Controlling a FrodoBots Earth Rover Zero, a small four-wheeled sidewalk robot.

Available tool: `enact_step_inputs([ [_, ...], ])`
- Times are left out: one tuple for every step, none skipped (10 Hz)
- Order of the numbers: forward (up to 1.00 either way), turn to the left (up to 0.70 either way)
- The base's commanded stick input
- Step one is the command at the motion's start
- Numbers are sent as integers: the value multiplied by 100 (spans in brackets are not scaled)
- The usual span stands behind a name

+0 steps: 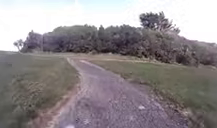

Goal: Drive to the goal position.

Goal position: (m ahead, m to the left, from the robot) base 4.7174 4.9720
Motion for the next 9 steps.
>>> enact_step_inputs([
  [70,35],
  [70,35],
  [70,35],
  [70,35],
  [70,35],
  [70,35],
  [70,35],
  [70,35],
  [70,1],
])
